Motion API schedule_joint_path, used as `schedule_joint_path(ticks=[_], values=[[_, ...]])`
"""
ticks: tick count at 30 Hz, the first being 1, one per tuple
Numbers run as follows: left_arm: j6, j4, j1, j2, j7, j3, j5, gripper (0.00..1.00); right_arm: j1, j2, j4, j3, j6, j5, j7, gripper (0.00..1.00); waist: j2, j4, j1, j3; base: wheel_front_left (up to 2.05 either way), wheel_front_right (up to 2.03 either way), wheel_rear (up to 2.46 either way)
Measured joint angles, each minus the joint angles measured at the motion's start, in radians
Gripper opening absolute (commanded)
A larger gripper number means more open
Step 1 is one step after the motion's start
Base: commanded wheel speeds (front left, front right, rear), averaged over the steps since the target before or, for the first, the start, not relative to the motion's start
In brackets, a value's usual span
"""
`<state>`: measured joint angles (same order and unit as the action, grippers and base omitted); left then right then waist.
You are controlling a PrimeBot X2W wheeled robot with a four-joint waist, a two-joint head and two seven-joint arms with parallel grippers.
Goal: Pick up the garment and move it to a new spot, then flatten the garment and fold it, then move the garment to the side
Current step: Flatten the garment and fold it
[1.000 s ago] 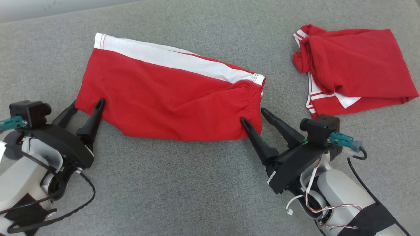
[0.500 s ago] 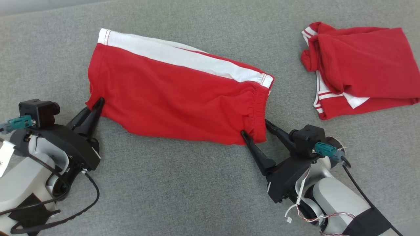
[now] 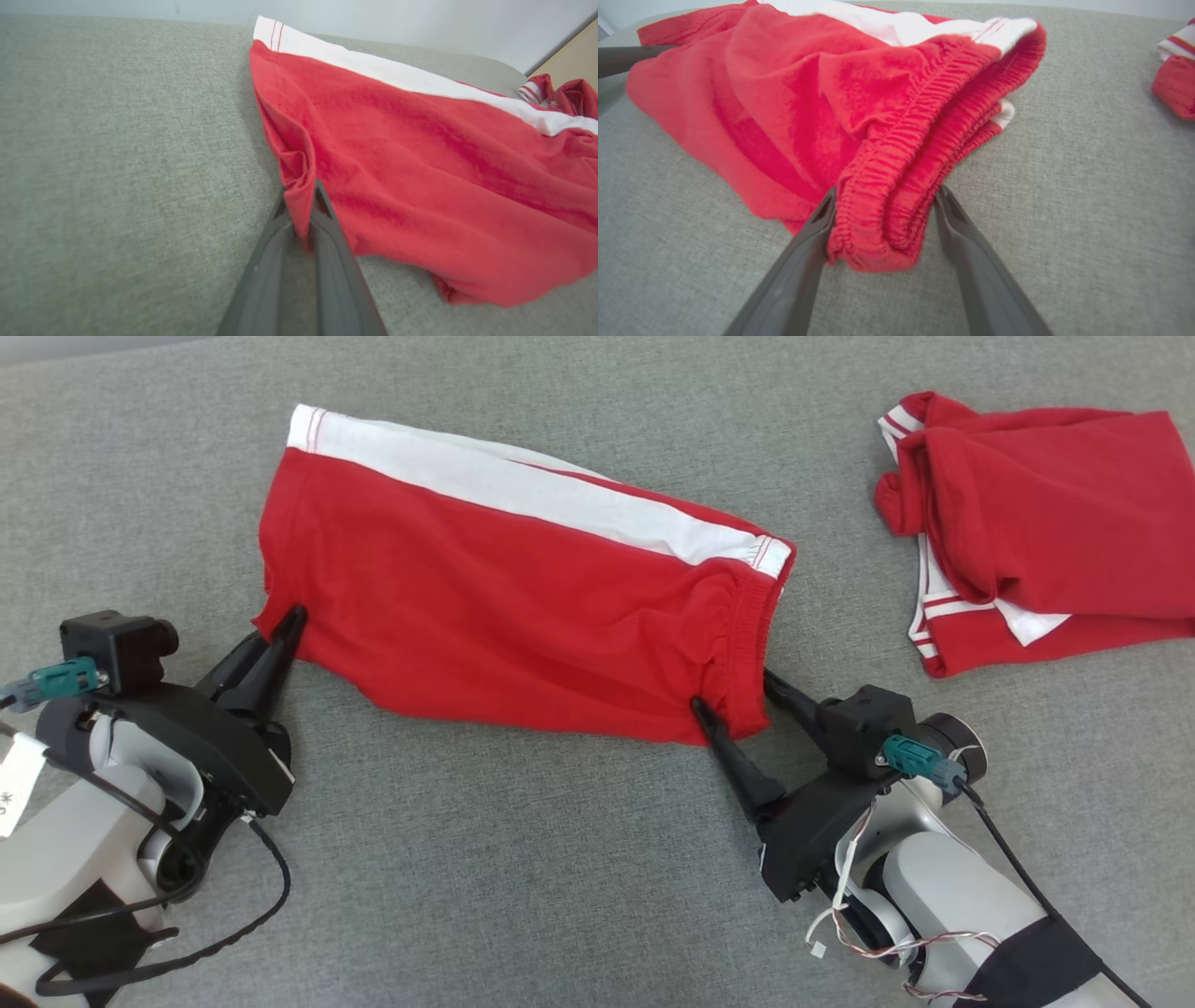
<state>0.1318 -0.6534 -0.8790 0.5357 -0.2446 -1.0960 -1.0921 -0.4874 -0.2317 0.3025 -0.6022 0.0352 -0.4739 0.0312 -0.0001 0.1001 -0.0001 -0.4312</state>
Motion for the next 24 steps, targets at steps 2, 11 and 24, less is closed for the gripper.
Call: schedule_joint_path(ticks=[2, 11, 24], values=[[0.000, -0.004, -0.005, -0.004, 0.000, -0.006, -0.001, 0.00, -0.003, 0.007, 0.014, -0.003, 0.000, 0.000, 0.000, 0.00, 0.0000, -0.005, 0.0000, 0.002, 0.00, 0.00, 0.00], [0.001, -0.035, 0.037, -0.026, -0.003, -0.026, -0.033, 0.00, -0.002, 0.002, 0.078, 0.027, -0.028, -0.043, 0.023, 0.00, 0.0001, -0.013, 0.0001, 0.054, 0.00, 0.00, 0.00], [0.001, -0.050, 0.167, -0.111, -0.006, -0.060, -0.063, 0.00, 0.095, -0.049, 0.155, 0.055, -0.115, -0.143, 0.031, 0.00, 0.0001, -0.056, 0.0000, 0.180, 0.00, 0.00, 0.00]])
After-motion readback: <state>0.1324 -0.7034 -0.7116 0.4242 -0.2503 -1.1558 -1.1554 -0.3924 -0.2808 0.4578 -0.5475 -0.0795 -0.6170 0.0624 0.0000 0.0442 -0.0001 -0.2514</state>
